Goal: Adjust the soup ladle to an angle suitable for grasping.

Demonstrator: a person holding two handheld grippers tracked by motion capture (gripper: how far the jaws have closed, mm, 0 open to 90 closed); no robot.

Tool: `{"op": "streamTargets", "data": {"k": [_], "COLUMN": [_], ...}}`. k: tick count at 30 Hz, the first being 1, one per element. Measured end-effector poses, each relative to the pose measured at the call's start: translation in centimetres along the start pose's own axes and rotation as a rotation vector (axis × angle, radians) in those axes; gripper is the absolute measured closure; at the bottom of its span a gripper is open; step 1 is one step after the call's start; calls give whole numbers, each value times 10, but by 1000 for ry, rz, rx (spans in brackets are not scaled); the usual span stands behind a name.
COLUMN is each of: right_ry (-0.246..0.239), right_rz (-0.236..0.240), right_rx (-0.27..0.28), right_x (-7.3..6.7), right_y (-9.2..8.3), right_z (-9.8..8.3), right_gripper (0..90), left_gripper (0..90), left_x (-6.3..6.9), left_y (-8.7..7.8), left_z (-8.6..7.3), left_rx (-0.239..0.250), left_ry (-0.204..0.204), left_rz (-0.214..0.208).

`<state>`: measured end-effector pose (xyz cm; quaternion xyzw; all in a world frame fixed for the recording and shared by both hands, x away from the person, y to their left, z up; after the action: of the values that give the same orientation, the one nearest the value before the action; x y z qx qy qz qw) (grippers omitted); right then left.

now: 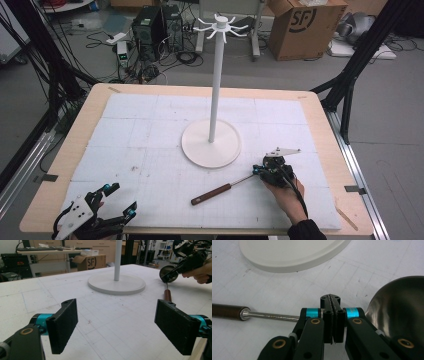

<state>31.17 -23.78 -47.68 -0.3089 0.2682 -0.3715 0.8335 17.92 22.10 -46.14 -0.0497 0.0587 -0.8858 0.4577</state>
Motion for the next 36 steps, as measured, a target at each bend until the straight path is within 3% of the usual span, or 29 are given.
{"op": "streamTargets", "data": {"k": [15, 18, 22, 24, 25, 29, 36], "right_ry": [7, -10, -49, -81, -81, -112, -191], "right_rz": [-2, -7, 53, 114, 114, 218, 321], "right_rx": [5, 20, 42, 37, 37, 40, 3], "right_x": [-3, -4, -19, -38, -38, -66, -106], "right_y": [-8, -10, -10, -7, -7, -1, 9], "right_z": [-10, -9, -5, -2, -2, 2, 0], "right_gripper": [899, 900, 900, 900, 900, 900, 900], "left_gripper": [194, 194, 194, 194, 194, 194, 194], "left_x": [2, 2, 1, 2, 2, 1, 1], "left_y": [2, 3, 3, 3, 3, 2, 1], "left_z": [1, 1, 0, 0, 1, 1, 1], "left_rx": [1, 0, -2, -1, -1, 0, 5], "left_ry": [-1, 1, 1, 0, 1, 0, -1], "left_rz": [-9, -8, -8, -7, -7, -7, -6]}}
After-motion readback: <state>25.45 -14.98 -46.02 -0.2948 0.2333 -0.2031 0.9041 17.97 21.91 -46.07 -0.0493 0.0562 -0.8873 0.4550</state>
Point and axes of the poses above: each handheld gripper's, and its own axes: y roughly forward along the jaws, z roughly out of its top, x roughly to its right, the point moved 4 cm from there along y, roughly forward along the jaws, and after that the axes turned 4 degrees about z, right-handed, at the moved point
